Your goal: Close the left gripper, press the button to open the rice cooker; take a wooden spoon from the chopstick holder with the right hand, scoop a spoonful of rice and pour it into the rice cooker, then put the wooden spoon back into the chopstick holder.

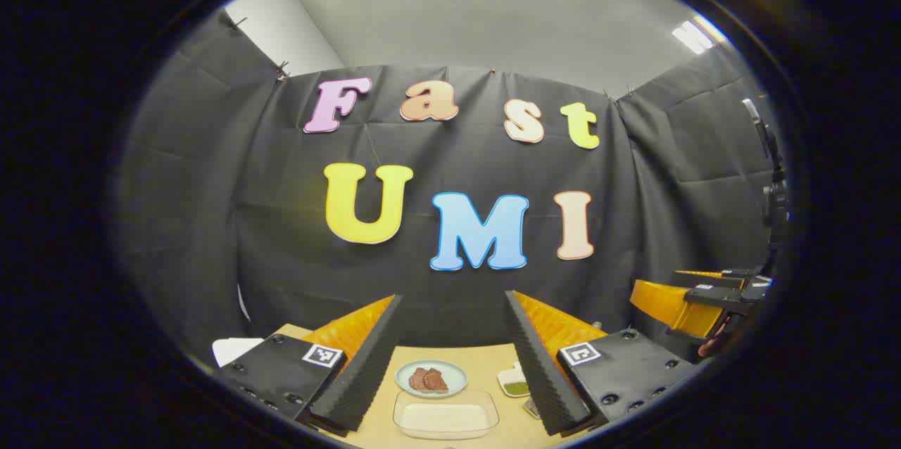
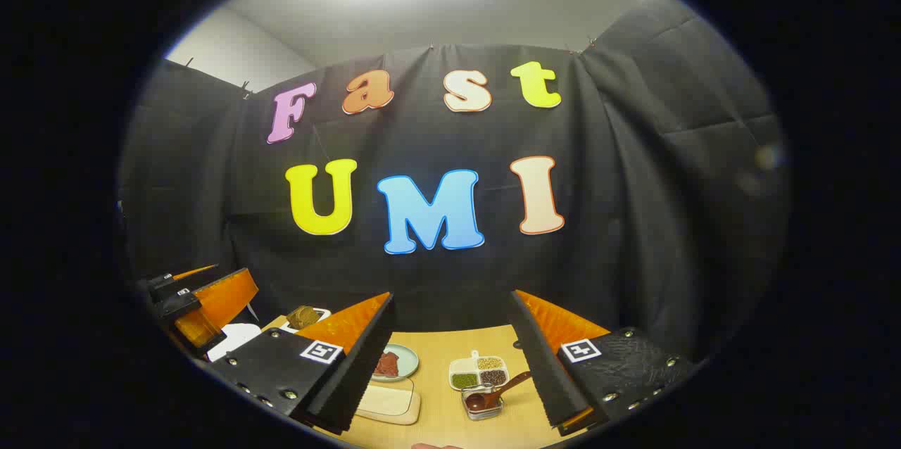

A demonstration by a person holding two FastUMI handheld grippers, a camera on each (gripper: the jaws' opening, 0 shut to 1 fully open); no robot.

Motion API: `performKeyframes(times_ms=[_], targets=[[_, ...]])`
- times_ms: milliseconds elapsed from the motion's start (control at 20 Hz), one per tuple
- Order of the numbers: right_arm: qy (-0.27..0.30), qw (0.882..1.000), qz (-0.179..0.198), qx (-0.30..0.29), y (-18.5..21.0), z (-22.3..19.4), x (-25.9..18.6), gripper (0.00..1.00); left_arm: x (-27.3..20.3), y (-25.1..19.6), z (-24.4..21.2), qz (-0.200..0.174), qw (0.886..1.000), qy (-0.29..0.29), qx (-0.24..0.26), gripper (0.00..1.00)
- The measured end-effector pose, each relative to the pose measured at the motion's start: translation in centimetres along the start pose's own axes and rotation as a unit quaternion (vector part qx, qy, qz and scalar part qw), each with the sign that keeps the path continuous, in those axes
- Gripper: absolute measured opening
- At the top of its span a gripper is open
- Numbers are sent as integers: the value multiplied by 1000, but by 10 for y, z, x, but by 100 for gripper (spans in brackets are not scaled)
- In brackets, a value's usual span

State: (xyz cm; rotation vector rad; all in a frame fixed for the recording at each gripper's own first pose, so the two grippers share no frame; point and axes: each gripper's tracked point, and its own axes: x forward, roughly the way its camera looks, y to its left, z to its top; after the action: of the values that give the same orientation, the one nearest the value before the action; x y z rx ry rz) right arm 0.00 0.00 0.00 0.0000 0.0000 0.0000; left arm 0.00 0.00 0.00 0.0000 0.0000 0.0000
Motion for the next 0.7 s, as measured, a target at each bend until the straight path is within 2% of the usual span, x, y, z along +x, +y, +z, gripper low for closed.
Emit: performKeyframes(times_ms=[500, 700], targets=[[6, 1000, 8, 0, 15, -5, 4, 97, -3, 19, 0, 5, 1000, 3, 5, 97], [7, 1000, 8, -2, 17, -7, 5, 97, -7, 12, 3, -23, 999, -12, -35, 97]])
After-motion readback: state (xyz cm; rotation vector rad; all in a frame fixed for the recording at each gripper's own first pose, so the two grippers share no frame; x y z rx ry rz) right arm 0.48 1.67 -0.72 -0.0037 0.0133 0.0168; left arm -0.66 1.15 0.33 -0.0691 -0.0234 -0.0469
